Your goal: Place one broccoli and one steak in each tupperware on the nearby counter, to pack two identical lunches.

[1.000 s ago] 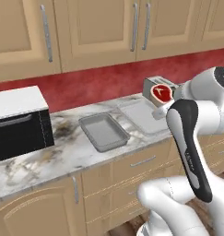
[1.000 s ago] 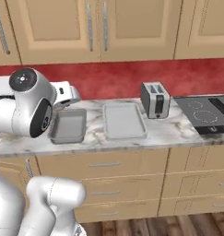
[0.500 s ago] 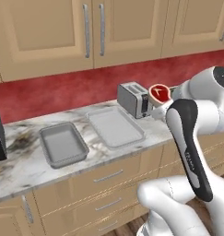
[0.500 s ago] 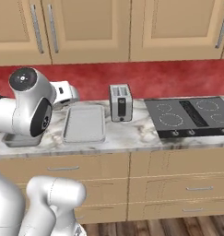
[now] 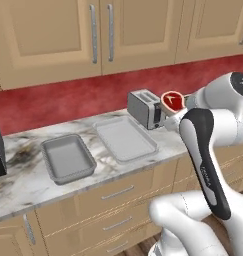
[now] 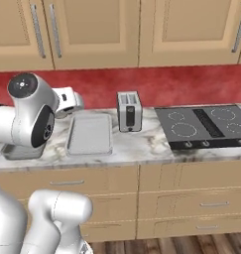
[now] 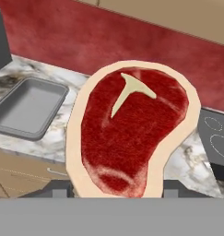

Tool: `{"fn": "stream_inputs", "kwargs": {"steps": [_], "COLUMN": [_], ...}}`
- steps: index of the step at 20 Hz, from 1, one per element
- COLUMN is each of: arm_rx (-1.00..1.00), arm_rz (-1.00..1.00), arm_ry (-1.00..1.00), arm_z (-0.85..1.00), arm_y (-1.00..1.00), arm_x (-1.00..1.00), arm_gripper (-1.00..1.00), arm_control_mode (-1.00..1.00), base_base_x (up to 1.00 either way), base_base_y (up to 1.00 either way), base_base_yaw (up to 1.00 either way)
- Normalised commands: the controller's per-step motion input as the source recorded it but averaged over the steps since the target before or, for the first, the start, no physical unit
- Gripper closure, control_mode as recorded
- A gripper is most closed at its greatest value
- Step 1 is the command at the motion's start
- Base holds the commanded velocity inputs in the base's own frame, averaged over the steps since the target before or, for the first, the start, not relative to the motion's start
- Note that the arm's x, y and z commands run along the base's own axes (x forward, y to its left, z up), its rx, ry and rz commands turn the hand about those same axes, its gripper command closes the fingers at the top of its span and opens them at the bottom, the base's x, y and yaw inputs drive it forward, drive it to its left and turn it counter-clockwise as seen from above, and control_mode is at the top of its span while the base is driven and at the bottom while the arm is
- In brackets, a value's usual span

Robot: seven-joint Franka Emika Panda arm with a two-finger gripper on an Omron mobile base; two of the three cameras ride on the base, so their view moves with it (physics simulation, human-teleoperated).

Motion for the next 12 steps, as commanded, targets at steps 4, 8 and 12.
{"fn": "stream_inputs", "kwargs": {"steps": [4,8,12], "arm_rx": [0.0,0.0,0.0], "arm_rz": [0.0,0.0,0.0], "arm_ry": [0.0,0.0,0.0], "arm_z": [0.0,0.0,0.0], "arm_y": [0.0,0.0,0.0], "arm_x": [0.0,0.0,0.0], "arm_gripper": [1.0,1.0,1.0], "arm_control_mode": [1.0,1.0,1.0], "base_base_x": [0.68,0.62,0.14], "base_base_y": [0.0,0.0,0.0], "base_base_yaw": [0.0,0.02,0.0]}}
